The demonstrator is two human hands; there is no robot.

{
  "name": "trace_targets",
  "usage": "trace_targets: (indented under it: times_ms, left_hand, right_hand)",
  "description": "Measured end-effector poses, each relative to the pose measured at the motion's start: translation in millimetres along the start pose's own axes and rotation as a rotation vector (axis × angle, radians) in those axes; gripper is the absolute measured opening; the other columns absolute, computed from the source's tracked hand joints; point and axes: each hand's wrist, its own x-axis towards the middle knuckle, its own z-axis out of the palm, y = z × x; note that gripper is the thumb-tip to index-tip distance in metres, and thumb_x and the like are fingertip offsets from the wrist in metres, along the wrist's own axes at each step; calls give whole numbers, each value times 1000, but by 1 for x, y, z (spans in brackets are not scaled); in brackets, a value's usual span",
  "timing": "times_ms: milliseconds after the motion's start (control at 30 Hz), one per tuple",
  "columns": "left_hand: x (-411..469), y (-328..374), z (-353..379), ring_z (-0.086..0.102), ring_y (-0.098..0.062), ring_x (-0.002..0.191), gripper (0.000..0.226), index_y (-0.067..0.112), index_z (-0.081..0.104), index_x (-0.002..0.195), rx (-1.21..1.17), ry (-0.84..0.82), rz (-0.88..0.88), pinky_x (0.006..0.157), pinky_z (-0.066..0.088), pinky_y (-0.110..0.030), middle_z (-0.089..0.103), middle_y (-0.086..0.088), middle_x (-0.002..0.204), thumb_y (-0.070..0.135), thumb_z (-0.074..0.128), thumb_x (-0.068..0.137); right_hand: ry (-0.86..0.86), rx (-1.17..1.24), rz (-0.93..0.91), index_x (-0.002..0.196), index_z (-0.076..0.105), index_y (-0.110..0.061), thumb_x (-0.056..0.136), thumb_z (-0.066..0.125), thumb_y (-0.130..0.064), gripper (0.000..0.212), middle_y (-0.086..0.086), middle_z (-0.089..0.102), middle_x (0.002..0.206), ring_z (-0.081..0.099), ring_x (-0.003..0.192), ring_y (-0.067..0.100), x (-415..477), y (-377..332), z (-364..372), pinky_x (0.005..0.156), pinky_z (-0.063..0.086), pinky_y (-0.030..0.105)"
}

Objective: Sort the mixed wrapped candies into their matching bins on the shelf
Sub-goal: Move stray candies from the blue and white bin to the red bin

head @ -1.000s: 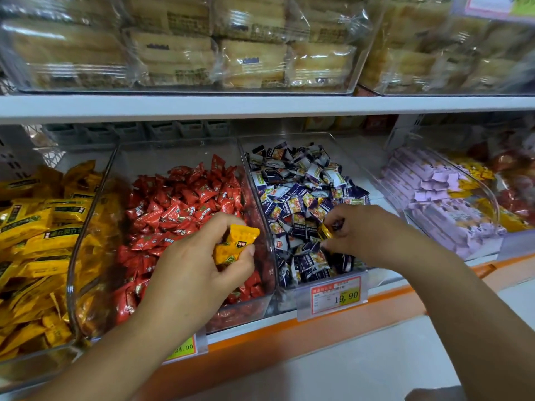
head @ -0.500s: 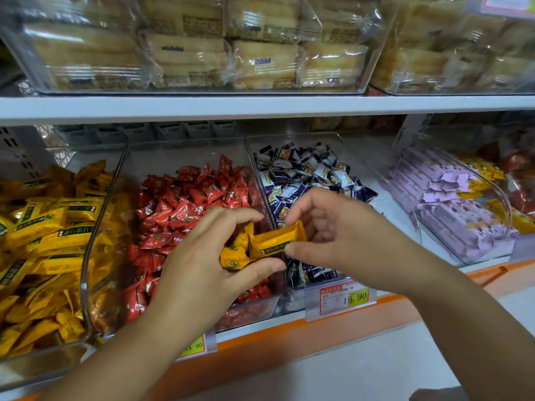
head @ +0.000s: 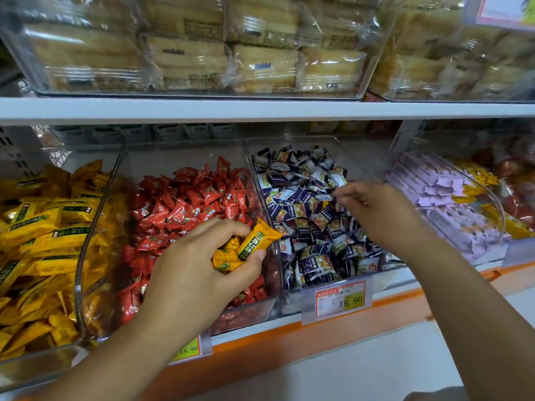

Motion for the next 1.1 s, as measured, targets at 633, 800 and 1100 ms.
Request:
trace_targets:
  times_ms: [633, 800, 1100]
  left_hand:
    - [0, -2, 1, 56, -12, 71, 30, 43, 56, 98, 54, -52, -14, 59, 42, -28, 57, 14, 92, 62, 53, 75]
    - [-1, -1, 1, 56, -13, 73, 33, 45, 51, 102, 63, -63, -9, 57, 45, -31, 56, 14, 96, 63, 52, 75]
    - [-2, -3, -1, 55, -12, 71, 30, 43, 54, 99, 48, -69, -3, 56, 43, -27, 56, 14, 93, 61, 53, 76]
  right_hand:
    - [-69, -210, 20, 128, 49, -17, 92, 61, -36, 42, 4, 62, 105, 57, 96, 22, 9, 8, 33, 70, 43, 29]
    - [-161, -378, 72, 112, 54, -10, 93, 51, -46, 41, 6, 45, 105, 42, 116, 26, 13, 8, 39, 93, 44, 38]
    - [-165, -270, -45, 115, 58, -17, 91, 49, -3, 29, 2, 48, 124, 48, 104, 23, 17, 11, 34, 79, 42, 30]
